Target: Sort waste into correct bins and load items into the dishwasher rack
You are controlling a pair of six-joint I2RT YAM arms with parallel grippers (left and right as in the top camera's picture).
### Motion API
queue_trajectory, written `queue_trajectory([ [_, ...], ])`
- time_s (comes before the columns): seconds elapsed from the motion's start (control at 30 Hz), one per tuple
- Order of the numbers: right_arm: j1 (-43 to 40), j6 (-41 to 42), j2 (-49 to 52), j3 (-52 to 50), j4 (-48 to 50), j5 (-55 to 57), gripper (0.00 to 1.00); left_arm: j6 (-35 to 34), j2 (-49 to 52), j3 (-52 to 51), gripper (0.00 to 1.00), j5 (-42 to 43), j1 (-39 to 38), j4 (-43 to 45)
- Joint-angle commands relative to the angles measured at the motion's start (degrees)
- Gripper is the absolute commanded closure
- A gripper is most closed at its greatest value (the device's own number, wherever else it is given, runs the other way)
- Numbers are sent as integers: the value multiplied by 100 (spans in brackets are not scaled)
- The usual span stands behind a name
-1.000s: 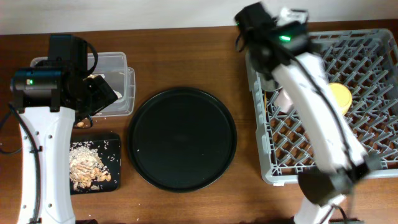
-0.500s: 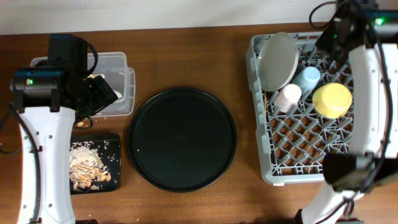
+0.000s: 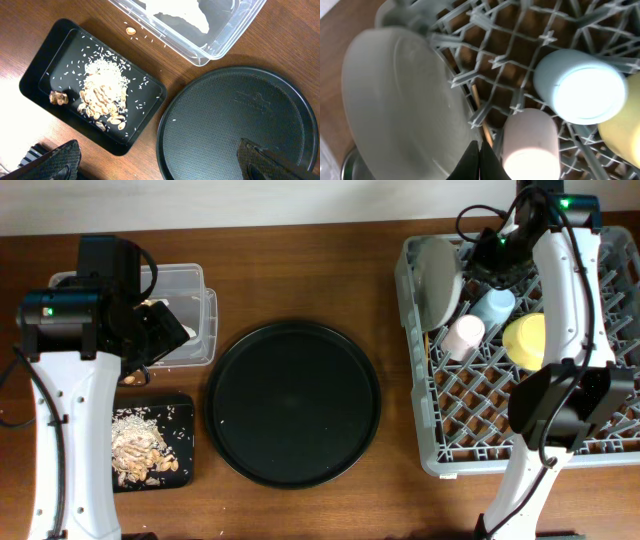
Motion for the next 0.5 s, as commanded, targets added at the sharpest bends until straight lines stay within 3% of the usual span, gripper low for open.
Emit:
queue_trajectory([
  [0.0, 24, -232, -258, 9, -68, -597, 96, 4, 28, 35, 1, -42, 11, -7],
  [0.27, 26, -302, -1694, 22, -525, -251, 96, 4, 28, 35, 1, -42, 11, -7],
  [0.47, 85, -960, -3224, 17, -1912, -22, 95, 4, 28, 35, 1, -42, 11, -7],
])
